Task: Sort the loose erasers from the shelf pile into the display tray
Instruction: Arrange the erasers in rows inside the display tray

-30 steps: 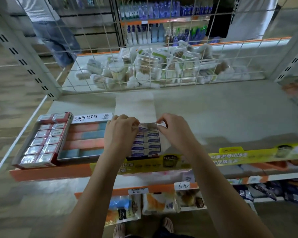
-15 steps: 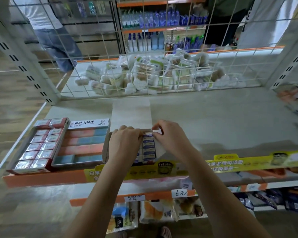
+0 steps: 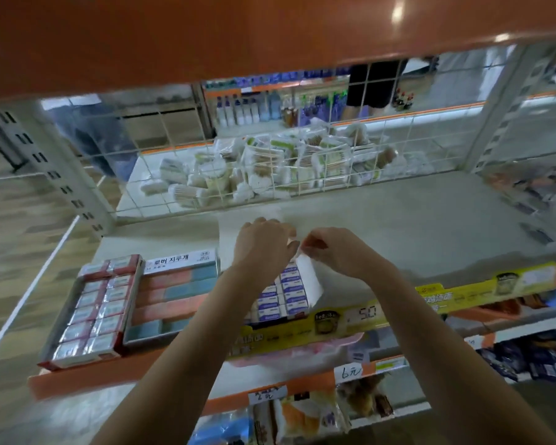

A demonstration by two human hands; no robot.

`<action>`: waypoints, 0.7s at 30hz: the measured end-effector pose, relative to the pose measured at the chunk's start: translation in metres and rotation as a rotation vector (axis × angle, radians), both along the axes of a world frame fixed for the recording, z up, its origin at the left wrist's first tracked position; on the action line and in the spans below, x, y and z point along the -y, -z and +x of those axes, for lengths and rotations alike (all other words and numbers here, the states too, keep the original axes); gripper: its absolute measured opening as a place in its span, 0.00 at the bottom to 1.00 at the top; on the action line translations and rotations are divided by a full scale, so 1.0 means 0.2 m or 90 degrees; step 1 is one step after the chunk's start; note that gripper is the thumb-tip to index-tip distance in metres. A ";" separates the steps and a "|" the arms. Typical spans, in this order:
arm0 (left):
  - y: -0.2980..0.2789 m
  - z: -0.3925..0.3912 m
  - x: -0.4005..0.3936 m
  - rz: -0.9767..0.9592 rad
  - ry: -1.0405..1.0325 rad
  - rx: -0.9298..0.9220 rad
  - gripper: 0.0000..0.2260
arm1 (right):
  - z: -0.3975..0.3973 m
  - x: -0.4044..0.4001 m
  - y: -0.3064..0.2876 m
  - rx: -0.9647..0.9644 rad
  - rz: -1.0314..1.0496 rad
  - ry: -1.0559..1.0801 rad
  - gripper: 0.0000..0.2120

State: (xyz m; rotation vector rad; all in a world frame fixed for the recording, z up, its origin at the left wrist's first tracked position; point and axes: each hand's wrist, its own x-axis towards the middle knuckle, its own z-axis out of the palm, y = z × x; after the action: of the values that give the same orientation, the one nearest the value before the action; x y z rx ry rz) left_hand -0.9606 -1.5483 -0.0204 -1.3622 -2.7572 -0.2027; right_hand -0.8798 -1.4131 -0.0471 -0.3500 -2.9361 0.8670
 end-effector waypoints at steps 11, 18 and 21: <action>-0.04 0.20 -0.63 -0.045 0.283 -0.018 0.19 | 0.42 -0.38 -0.08 0.075 0.188 0.263 0.18; 0.07 0.56 -1.08 -0.096 0.401 0.014 0.21 | 0.87 -0.76 -0.01 0.150 0.187 0.402 0.22; 0.11 0.68 -1.29 -0.104 0.414 0.010 0.21 | 1.02 -0.95 0.04 0.159 0.177 0.427 0.22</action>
State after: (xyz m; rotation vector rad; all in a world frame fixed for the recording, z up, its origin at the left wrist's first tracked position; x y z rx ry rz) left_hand -0.8250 -1.2907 -0.0425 -2.2643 -2.2789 -0.0101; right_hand -0.6752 -1.2235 -0.0550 -1.3882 -2.7545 0.3356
